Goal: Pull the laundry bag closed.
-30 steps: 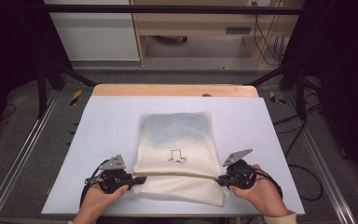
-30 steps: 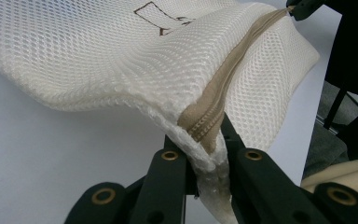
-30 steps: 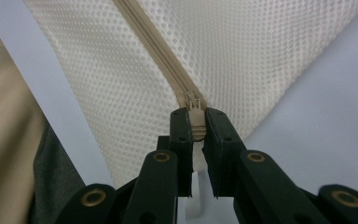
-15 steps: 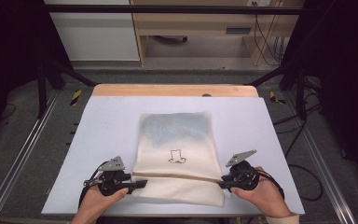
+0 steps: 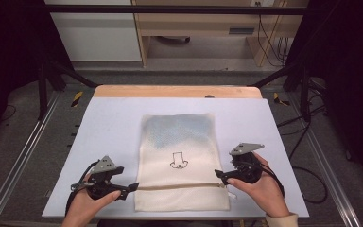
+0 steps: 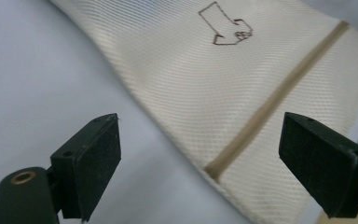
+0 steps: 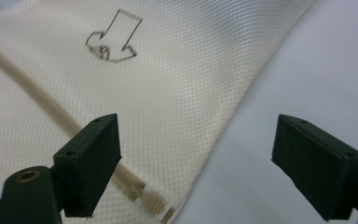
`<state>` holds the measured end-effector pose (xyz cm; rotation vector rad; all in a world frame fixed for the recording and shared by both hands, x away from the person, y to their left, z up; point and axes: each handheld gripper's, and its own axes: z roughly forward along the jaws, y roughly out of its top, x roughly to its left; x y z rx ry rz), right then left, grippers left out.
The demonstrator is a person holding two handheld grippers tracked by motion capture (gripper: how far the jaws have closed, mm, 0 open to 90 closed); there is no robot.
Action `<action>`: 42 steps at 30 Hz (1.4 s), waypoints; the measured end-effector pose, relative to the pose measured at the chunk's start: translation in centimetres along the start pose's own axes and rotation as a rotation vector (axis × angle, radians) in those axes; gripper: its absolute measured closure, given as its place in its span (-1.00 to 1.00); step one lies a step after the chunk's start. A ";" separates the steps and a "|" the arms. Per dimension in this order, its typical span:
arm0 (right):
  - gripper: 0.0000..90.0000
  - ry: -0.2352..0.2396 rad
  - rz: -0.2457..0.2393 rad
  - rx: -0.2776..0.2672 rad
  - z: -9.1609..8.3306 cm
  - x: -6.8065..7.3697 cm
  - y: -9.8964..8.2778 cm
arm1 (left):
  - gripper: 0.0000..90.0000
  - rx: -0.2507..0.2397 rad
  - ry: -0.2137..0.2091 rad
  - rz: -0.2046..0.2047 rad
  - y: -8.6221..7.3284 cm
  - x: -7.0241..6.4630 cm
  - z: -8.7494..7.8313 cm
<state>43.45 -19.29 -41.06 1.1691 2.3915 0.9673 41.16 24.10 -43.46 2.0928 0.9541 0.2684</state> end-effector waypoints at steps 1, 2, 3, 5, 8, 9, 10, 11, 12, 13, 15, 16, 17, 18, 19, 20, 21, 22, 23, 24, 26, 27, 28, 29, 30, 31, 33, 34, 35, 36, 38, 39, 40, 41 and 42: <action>-0.75 -0.014 0.014 -0.006 -0.1 -0.1 0.2 | -0.73 0.008 0.017 0.003 0.2 0.3 -0.1; -0.77 -0.025 0.017 -0.019 -0.1 -0.4 0.3 | -0.73 0.018 0.027 0.003 0.4 0.6 -0.2; -0.79 -0.034 0.028 -0.025 -0.2 -0.6 0.5 | -0.73 0.026 0.031 0.006 0.5 0.8 -0.3; -0.82 -0.052 0.038 -0.036 -0.3 -0.9 0.8 | -0.74 0.048 0.043 0.020 0.9 1.3 -0.4; -0.84 -0.065 0.049 -0.026 -0.3 -1.5 1.0 | -0.79 0.080 0.059 0.029 1.4 2.0 -0.4; -0.84 -0.069 0.057 -0.025 -0.2 -1.6 1.1 | -0.80 0.087 0.068 0.029 1.6 2.3 -0.4; -0.84 -0.071 0.061 -0.020 -0.2 -1.8 1.2 | -0.80 0.099 0.075 0.032 1.8 2.6 -0.5; -0.84 -0.077 0.069 -0.018 -0.1 -2.0 1.3 | -0.80 0.111 0.084 0.038 2.0 2.8 -0.6; -0.84 -0.083 0.072 -0.012 -0.1 -2.2 1.4 | -0.82 0.122 0.089 0.037 2.2 3.0 -0.6; -0.84 -0.093 0.075 -0.004 0.0 -2.4 1.4 | -0.83 0.135 0.096 0.040 2.3 3.3 -0.7; -0.83 -0.108 0.089 0.020 0.2 -2.8 1.5 | -0.83 0.155 0.112 0.052 2.5 3.6 -0.9; -0.83 -0.114 0.092 0.038 0.3 -3.0 1.5 | -0.82 0.165 0.116 0.055 2.6 3.9 -1.0; -0.82 -0.118 0.098 0.048 0.3 -3.3 1.6 | -0.82 0.173 0.117 0.056 2.7 4.1 -1.0; -0.82 -0.121 0.103 0.057 0.4 -3.6 1.6 | -0.82 0.176 0.128 0.061 2.7 4.4 -1.1; -0.81 -0.129 0.105 0.061 0.4 -3.8 1.7 | -0.82 0.182 0.132 0.058 2.8 4.7 -1.1; -0.81 -0.129 0.113 0.062 0.4 -4.0 1.7 | -0.82 0.187 0.138 0.052 2.8 5.0 -1.2; -0.81 -0.134 0.115 0.068 0.3 -4.3 1.7 | -0.82 0.192 0.142 0.050 2.8 5.3 -1.2; -0.81 -0.134 0.125 0.074 0.3 -4.6 1.7 | -0.82 0.202 0.148 0.045 2.8 5.7 -1.2; -0.80 -0.138 0.134 0.078 0.4 -4.9 1.6 | -0.82 0.209 0.154 0.046 2.7 6.1 -1.2; -0.79 -0.150 0.138 0.079 0.4 -5.2 1.6 | -0.82 0.208 0.164 0.041 2.6 6.4 -1.3; -0.79 -0.161 0.154 0.090 0.4 -5.8 1.3 | -0.81 0.221 0.176 0.036 2.5 7.1 -1.4; -0.79 -0.161 0.161 0.095 0.4 -6.0 1.2 | -0.81 0.222 0.178 0.034 2.4 7.4 -1.5; -0.79 -0.166 0.171 0.102 0.4 -6.3 1.0 | -0.81 0.224 0.184 0.030 2.3 7.7 -1.5; -0.79 -0.172 0.179 0.112 0.4 -6.5 0.9 | -0.81 0.226 0.190 0.025 2.2 8.0 -1.6; -0.79 -0.178 0.187 0.117 0.5 -6.8 0.7 | -0.81 0.216 0.193 0.018 2.1 8.3 -1.6; -0.79 -0.185 0.199 0.122 0.6 -7.1 0.5 | -0.81 0.213 0.195 0.012 2.1 8.7 -1.7; -0.78 -0.190 0.213 0.135 0.8 -7.5 0.1 | -0.82 0.211 0.211 -0.003 1.9 9.3 -1.8; -0.78 -0.194 0.223 0.139 0.9 -7.7 -0.1 | -0.82 0.208 0.225 -0.009 1.8 9.6 -1.8; -0.78 -0.194 0.232 0.138 1.0 -7.8 -0.3 | -0.82 0.208 0.235 -0.014 1.7 9.8 -1.7; -0.77 -0.199 0.239 0.142 1.1 -8.0 -0.4 | -0.83 0.203 0.246 -0.026 1.6 10.1 -1.7; -0.77 -0.205 0.255 0.143 1.3 -8.3 -0.8 | -0.83 0.207 0.256 -0.032 1.3 10.5 -1.7; -0.77 -0.207 0.263 0.152 1.4 -8.5 -1.0 | -0.83 0.216 0.257 -0.035 1.2 10.7 -1.7; -0.77 -0.212 0.271 0.157 1.5 -8.6 -1.2 | -0.83 0.210 0.263 -0.047 1.0 10.9 -1.7; -0.77 -0.213 0.276 0.158 1.6 -8.8 -1.4 | -0.83 0.210 0.268 -0.052 0.9 11.1 -1.7; -0.77 -0.219 0.282 0.154 1.6 -8.9 -1.5 | -0.83 0.209 0.274 -0.059 0.7 11.4 -1.7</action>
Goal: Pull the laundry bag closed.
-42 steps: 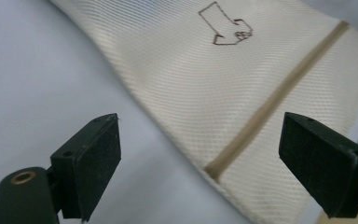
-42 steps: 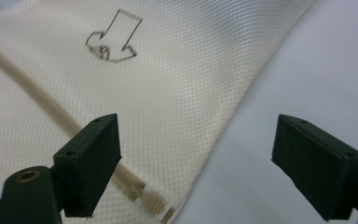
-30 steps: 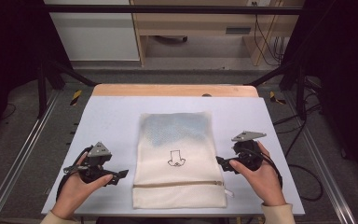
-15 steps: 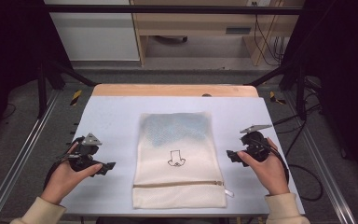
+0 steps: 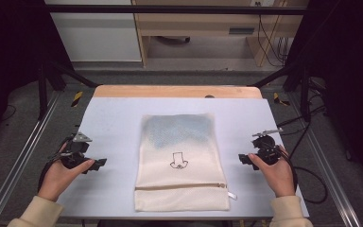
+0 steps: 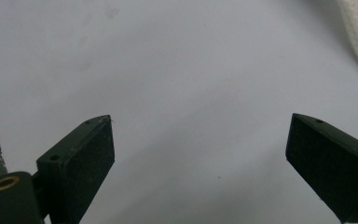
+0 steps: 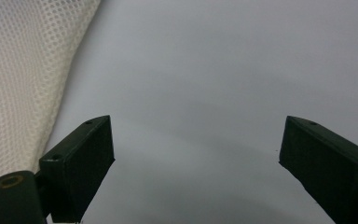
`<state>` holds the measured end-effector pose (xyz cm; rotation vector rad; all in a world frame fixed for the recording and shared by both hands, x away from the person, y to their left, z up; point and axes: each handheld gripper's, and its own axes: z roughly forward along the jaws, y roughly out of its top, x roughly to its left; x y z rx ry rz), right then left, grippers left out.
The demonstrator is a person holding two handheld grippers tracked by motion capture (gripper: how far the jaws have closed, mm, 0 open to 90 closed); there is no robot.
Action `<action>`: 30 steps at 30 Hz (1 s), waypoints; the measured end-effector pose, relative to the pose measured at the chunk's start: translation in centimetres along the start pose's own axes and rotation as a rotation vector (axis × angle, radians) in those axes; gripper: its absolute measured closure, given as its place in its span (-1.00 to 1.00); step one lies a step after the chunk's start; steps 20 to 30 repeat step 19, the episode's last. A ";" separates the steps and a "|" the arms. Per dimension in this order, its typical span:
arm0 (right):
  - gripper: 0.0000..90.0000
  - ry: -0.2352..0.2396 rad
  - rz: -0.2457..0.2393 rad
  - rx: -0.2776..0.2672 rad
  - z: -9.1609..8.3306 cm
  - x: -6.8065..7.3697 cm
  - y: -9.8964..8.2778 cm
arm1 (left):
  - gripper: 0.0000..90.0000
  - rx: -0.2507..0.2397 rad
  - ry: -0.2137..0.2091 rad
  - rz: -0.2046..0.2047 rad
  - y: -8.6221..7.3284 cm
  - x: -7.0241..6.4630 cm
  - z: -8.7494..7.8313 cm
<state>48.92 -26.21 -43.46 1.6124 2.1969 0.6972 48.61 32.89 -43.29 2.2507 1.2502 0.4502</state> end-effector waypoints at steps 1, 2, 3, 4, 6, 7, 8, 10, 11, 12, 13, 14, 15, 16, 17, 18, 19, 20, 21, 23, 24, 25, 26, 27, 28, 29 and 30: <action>-0.77 -0.005 0.001 -0.003 0.1 -0.1 -0.1 | -0.83 -0.003 0.001 -0.012 -0.1 0.2 0.1; -0.77 -0.005 0.008 -0.005 0.1 -0.1 -0.3 | -0.83 -0.008 0.003 -0.021 -0.3 0.4 0.2; -0.77 -0.008 0.006 -0.007 0.2 -0.1 -0.4 | -0.83 -0.013 0.009 -0.029 -0.5 0.6 0.3; -0.77 -0.011 0.007 -0.009 0.3 -0.1 -0.6 | -0.83 -0.011 0.021 -0.032 -0.6 0.7 0.5; -0.78 -0.020 0.017 -0.013 0.4 0.0 -1.1 | -0.83 -0.019 0.033 -0.042 -1.0 0.9 0.7; -0.78 -0.023 0.019 -0.017 0.4 0.0 -1.3 | -0.83 -0.029 0.037 -0.051 -1.2 1.0 0.8; -0.78 -0.024 0.025 -0.022 0.5 0.1 -1.6 | -0.83 -0.032 0.036 -0.054 -1.3 1.0 0.9; -0.78 -0.022 0.027 -0.022 0.5 0.2 -2.1 | -0.83 -0.042 0.048 -0.058 -1.7 1.0 1.0; -0.78 -0.024 0.030 -0.026 0.5 0.2 -2.3 | -0.83 -0.048 0.055 -0.057 -1.8 0.9 1.1; -0.78 -0.030 0.025 -0.036 0.5 0.3 -2.5 | -0.83 -0.058 0.054 -0.061 -1.9 0.8 1.1; -0.79 -0.033 0.033 -0.044 0.4 0.2 -2.6 | -0.83 -0.068 0.053 -0.066 -2.1 0.6 1.1; -0.80 -0.036 0.038 -0.054 0.3 0.2 -2.8 | -0.84 -0.072 0.057 -0.055 -2.2 0.4 1.1; -0.81 -0.040 0.040 -0.073 0.2 0.3 -2.9 | -0.84 -0.069 0.065 -0.046 -2.4 0.2 1.1; -0.82 -0.047 0.046 -0.093 0.1 0.3 -3.0 | -0.85 -0.069 0.068 -0.035 -2.4 -0.1 1.0; -0.83 -0.047 0.057 -0.104 0.1 0.4 -3.2 | -0.86 -0.077 0.064 -0.014 -2.4 -0.3 0.9; -0.84 -0.049 0.053 -0.117 0.1 0.4 -3.3 | -0.86 -0.094 0.059 -0.008 -2.3 -0.6 0.9; -0.85 -0.049 0.044 -0.128 0.2 0.5 -3.4 | -0.86 -0.104 0.058 0.000 -2.2 -0.7 0.8; -0.85 -0.049 0.044 -0.128 0.2 0.5 -3.4 | -0.86 -0.104 0.058 0.000 -2.2 -0.7 0.8; -0.85 -0.049 0.044 -0.128 0.2 0.5 -3.4 | -0.86 -0.104 0.058 0.000 -2.2 -0.7 0.8; -0.85 -0.049 0.044 -0.128 0.2 0.5 -3.4 | -0.86 -0.104 0.058 0.000 -2.2 -0.7 0.8; -0.85 -0.049 0.044 -0.128 0.2 0.5 -3.4 | -0.86 -0.104 0.058 0.000 -2.2 -0.7 0.8; -0.85 -0.049 0.044 -0.128 0.2 0.5 -3.4 | -0.86 -0.104 0.058 0.000 -2.2 -0.7 0.8; -0.85 -0.049 0.044 -0.128 0.2 0.5 -3.4 | -0.86 -0.104 0.058 0.000 -2.2 -0.7 0.8; -0.85 -0.049 0.044 -0.128 0.2 0.5 -3.4 | -0.86 -0.104 0.058 0.000 -2.2 -0.7 0.8; -0.85 -0.049 0.044 -0.128 0.2 0.5 -3.4 | -0.86 -0.104 0.058 0.000 -2.2 -0.7 0.8; -0.85 -0.049 0.044 -0.128 0.2 0.5 -3.4 | -0.86 -0.104 0.058 0.000 -2.2 -0.7 0.8; -0.85 -0.049 0.044 -0.128 0.2 0.5 -3.4 | -0.86 -0.104 0.058 0.000 -2.2 -0.7 0.8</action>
